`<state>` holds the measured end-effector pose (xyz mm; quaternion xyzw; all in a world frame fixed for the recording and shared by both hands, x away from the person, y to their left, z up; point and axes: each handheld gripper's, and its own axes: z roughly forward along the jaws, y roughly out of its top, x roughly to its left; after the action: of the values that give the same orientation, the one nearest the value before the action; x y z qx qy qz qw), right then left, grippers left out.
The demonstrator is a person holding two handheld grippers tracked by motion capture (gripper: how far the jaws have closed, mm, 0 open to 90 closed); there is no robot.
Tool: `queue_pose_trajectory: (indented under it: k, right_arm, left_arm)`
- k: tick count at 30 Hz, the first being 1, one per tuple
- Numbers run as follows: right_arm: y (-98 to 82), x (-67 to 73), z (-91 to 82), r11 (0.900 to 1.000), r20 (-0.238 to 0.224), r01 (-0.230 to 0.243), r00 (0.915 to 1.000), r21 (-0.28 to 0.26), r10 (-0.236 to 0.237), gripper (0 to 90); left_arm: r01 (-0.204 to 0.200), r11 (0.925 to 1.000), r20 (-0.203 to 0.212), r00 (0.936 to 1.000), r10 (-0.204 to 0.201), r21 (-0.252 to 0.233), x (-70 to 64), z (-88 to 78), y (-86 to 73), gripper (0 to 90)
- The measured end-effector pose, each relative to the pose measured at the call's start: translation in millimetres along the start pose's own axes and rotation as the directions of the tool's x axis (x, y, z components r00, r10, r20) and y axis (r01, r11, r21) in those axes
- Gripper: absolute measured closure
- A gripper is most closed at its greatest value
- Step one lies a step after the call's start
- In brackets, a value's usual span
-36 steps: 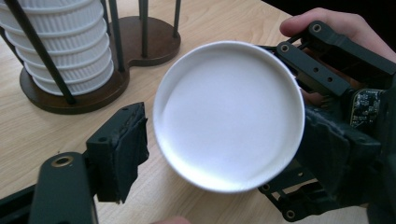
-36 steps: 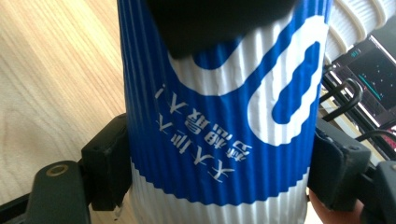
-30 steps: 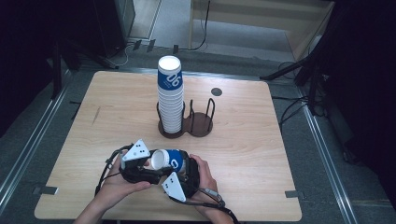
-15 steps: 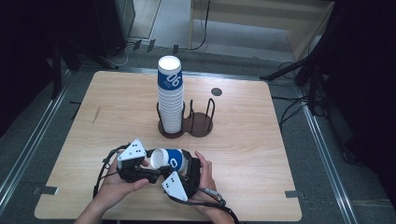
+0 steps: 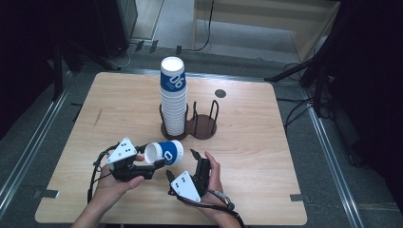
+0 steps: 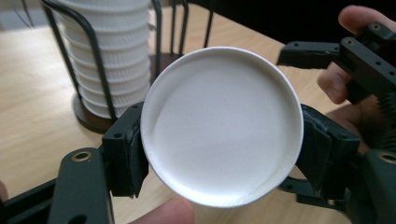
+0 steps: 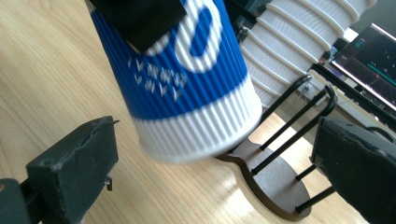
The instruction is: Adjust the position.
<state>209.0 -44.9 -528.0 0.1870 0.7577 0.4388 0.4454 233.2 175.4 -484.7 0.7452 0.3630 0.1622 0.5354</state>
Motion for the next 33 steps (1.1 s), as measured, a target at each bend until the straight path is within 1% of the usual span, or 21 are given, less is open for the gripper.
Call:
queue_pose_trajectory:
  k: [2,6,7,9,10,11,12,14,15,16,18,20,22,23,24,26,28,30,31,32,33]
  right_arm:
    - [0.0,-2.0,-1.2,1.0,0.003,-0.02,0.9998,0.0,0.02,0.5]
    - [0.7,-6.4,-3.2,0.998,0.003,-0.064,0.9979,-0.002,0.065,0.4]
    - [0.7,-7.0,-3.6,0.997,0.003,-0.081,0.9967,0.001,0.081,0.4]
    - [0.1,-9.5,-3.9,0.996,0.005,-0.09,0.9959,0.001,0.09,0.4]
    - [-0.1,-9.7,-4.2,0.994,0.005,-0.108,0.9941,0.005,0.108,0.4]
    - [-0.7,-10.7,-4.5,0.994,0.008,-0.108,0.9942,0.007,0.108,0.4]
    - [-1.1,-10.9,-4.7,0.993,0.012,-0.118,0.993,0.011,0.118,0.4]
    - [-1.7,-12.4,-5.2,0.99,0.013,-0.139,0.9903,0.017,0.139,0.5]
    - [-2.1,-12.7,-5.5,0.988,0.009,-0.155,0.9879,0.017,0.155,0.5]
    - [-2.4,-12.9,-6.1,0.986,0.011,-0.165,0.9863,0.017,0.165,0.5]
    - [-3.2,-12.3,-7.1,0.983,0.017,-0.184,0.9829,0.023,0.183,0.6]
    - [-4.5,-12.0,-8.9,0.98,0.02,-0.197,0.9803,0.024,0.197,0.8]
    - [-5.2,-10.6,-11.3,0.978,0.028,-0.207,0.9781,0.031,0.206,0.9]
    - [-5.3,-9.9,-12.3,0.977,0.033,-0.21,0.9773,0.034,0.209,1.0]
    - [-5.2,-9.3,-13.3,0.976,0.036,-0.215,0.9761,0.036,0.214,1.1]
    - [-4.0,-8.2,-15.2,0.973,0.04,-0.229,0.9729,0.039,0.228,2.8]
    - [-2.5,-7.6,-15.7,0.972,0.048,-0.234,0.9715,0.036,0.232,4.2]
    - [-0.7,-7.8,-15.2,0.966,0.053,-0.254,0.9662,0.04,0.252,4.8]
    - [-0.1,-8.6,-14.2,0.964,0.07,-0.262,0.9632,0.039,0.259,4.9]
    - [0.2,-9.4,-13.4,0.961,0.084,-0.273,0.9594,0.039,0.269,4.9]
    - [0.5,-10.8,-12.8,0.956,0.086,-0.292,0.9539,0.042,0.288,4.9]
  left_arm:
    - [-0.007,0.9999,-0.005,1.0,0.007,-0.012,1.0,-2.5,-0.1,28.0]
    - [-0.019,0.9987,-0.037,0.9992,0.018,-0.047,1.9,-7.4,-0.9,28.1]
    - [-0.02,0.9984,-0.036,0.9992,0.018,-0.053,2.4,-8.5,-1.1,28.1]
    - [-0.028,0.9972,-0.053,0.9983,0.025,-0.069,3.0,-10.0,-1.7,28.1]
    - [-0.026,0.9958,-0.057,0.9981,0.021,-0.087,3.1,-10.5,-2.4,28.1]
    - [-0.023,0.9948,-0.044,0.9988,0.018,-0.1,3.5,-11.3,-2.7,28.1]
    - [-0.019,0.9941,-0.036,0.9993,0.015,-0.107,3.1,-12.2,-3.0,28.0]
    - [-0.03,0.9928,-0.059,0.998,0.023,-0.116,2.2,-13.4,-3.7,28.0]
    - [-0.025,0.9928,-0.064,0.9978,0.017,-0.118,2.0,-14.0,-4.1,28.1]
    - [-0.014,0.9928,-0.061,0.9981,0.007,-0.119,2.1,-14.8,-4.6,28.0]
    - [0.004,0.9906,-0.058,0.9982,-0.012,-0.137,2.2,-15.9,-7.2,28.0]
    - [0.017,0.9895,-0.06,0.9978,-0.026,-0.143,2.1,-17.8,-9.8,28.0]
    - [0.022,0.9874,-0.085,0.9957,-0.036,-0.157,1.6,-20.6,-11.4,27.9]
    - [0.025,0.9863,-0.107,0.9934,-0.043,-0.163,1.7,-22.4,-11.6,27.8]
    - [0.032,0.9846,-0.117,0.9918,-0.053,-0.172,1.8,-24.5,-11.5,27.8]
    - [0.05,0.9785,-0.117,0.9903,-0.075,-0.2,2.2,-28.9,-11.1,27.8]
    - [0.051,0.9735,-0.12,0.9896,-0.079,-0.223,3.2,-31.2,-10.2,27.9]
    - [0.066,0.9647,-0.106,0.9898,-0.096,-0.255,5.2,-31.3,-9.8,27.9]
    - [0.067,0.9612,-0.103,0.99,-0.097,-0.268,6.6,-31.3,-10.0,27.9]
    - [0.068,0.9568,-0.102,0.9896,-0.101,-0.283,7.8,-31.0,-10.5,27.8]
    - [0.072,0.9522,-0.102,0.9891,-0.107,-0.297,8.6,-30.5,-11.2,27.9]
